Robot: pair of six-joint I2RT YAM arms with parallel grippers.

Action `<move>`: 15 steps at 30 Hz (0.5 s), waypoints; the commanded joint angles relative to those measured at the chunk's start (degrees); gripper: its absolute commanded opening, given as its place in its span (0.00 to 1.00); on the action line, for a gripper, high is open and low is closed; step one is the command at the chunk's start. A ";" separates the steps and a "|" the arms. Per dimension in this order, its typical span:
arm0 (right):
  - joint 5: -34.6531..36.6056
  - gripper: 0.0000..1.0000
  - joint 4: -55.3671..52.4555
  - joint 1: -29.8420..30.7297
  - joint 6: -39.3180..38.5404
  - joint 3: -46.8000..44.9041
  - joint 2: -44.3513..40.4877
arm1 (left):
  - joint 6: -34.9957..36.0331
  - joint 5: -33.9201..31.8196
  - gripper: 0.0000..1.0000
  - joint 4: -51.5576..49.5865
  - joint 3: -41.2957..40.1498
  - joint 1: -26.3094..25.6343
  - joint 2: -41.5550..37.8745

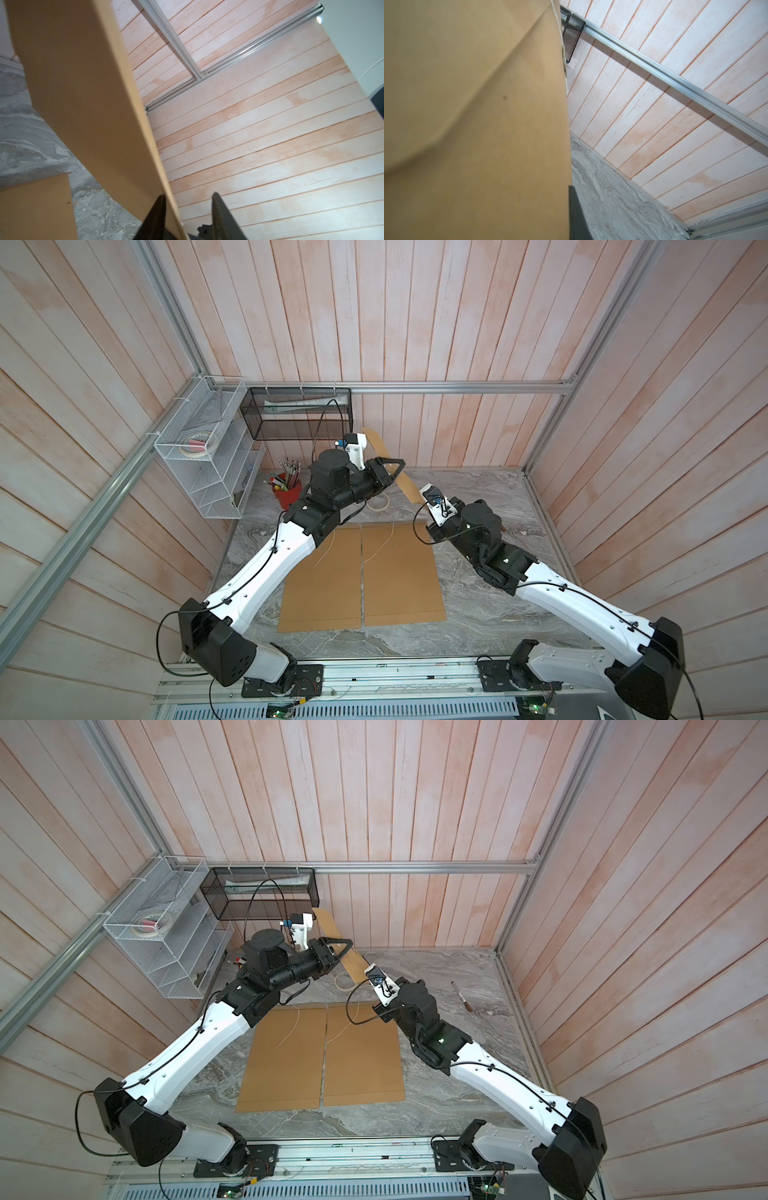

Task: Open the file bag
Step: Pick up the file bag from the center of the board.

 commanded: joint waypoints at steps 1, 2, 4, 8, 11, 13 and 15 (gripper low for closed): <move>0.96 0.00 2.65 0.43 -0.31 1.70 -0.09 | 1.79 -0.21 0.26 -0.86 1.22 0.42 -0.77; 1.02 0.00 2.65 0.41 -0.24 1.80 -0.03 | 1.99 -0.45 0.21 -0.75 1.22 0.48 -0.74; 1.11 0.00 2.56 0.38 -0.39 1.80 0.00 | 2.52 -0.84 0.16 -0.88 1.29 0.59 -0.80; 1.27 0.02 2.56 0.41 -0.39 1.55 -0.14 | 4.26 -2.05 0.09 -1.55 1.71 0.77 -1.12; 1.33 0.08 2.81 0.51 -0.22 1.23 -0.44 | 6.23 -2.86 0.05 -2.64 2.70 0.86 -1.07; 0.84 0.15 3.07 0.47 -0.03 0.84 -0.78 | 8.05 -2.91 0.02 -3.83 3.93 0.94 -0.66; -0.09 0.23 3.12 0.46 0.26 0.53 -1.42 | 10.89 -2.87 0.00 -5.78 5.93 1.03 0.11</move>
